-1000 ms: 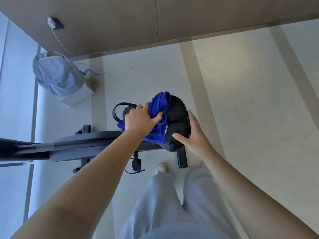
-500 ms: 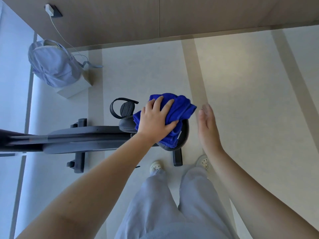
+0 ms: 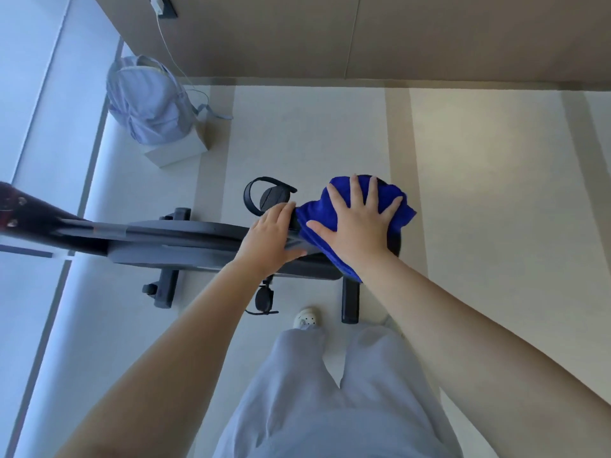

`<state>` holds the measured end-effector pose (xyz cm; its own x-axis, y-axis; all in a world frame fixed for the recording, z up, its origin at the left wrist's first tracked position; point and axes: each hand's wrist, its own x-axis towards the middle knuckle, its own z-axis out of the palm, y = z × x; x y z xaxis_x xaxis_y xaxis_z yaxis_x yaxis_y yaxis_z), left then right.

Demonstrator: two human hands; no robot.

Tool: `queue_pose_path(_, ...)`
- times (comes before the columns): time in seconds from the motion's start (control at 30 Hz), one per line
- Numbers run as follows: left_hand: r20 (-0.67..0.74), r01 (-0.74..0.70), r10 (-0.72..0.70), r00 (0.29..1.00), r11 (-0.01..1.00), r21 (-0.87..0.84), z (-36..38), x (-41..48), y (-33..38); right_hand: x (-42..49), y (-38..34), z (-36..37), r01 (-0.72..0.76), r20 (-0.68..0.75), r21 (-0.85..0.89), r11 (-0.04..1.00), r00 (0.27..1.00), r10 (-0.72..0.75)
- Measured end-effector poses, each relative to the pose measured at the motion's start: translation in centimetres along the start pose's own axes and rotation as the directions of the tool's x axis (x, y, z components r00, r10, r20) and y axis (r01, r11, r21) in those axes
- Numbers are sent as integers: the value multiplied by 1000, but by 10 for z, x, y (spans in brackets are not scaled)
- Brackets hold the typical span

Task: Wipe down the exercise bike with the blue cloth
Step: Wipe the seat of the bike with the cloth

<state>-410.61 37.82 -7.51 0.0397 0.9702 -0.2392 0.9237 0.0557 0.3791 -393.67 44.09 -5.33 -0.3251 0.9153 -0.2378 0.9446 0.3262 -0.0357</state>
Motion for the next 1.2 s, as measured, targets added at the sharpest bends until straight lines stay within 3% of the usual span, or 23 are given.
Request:
queue_pose_path(0.1, -100, 18, -18, 995, 1000, -3, 1, 7, 3, 6, 7, 3, 33, -48, -39, 999, 998, -34)
queue_pose_path(0.43, -102, 50, -62, 993, 992, -112, 2, 6, 0, -46, 24, 28, -32, -208, -32, 999, 978, 24)
queue_pose_path(0.7, -78, 103, -120, 990, 976, -190, -1, 7, 0, 30, 26, 6, -128, -114, 21, 992, 985, 129)
queue_pose_path(0.8, -66, 123, -136, 988, 976, -182, -2, 7, 2, 52, 28, -4, -95, -123, 1, 996, 988, 94)
queue_pose_path(1.0, -69, 122, -138, 988, 973, -196, -3, 6, 2, 7, 39, 6, -26, -140, 109, 994, 989, 41)
queue_pose_path(1.2, -79, 136, -157, 985, 965, -222, -3, 6, 3, 4, 32, -4, -90, 46, 42, 995, 995, 89)
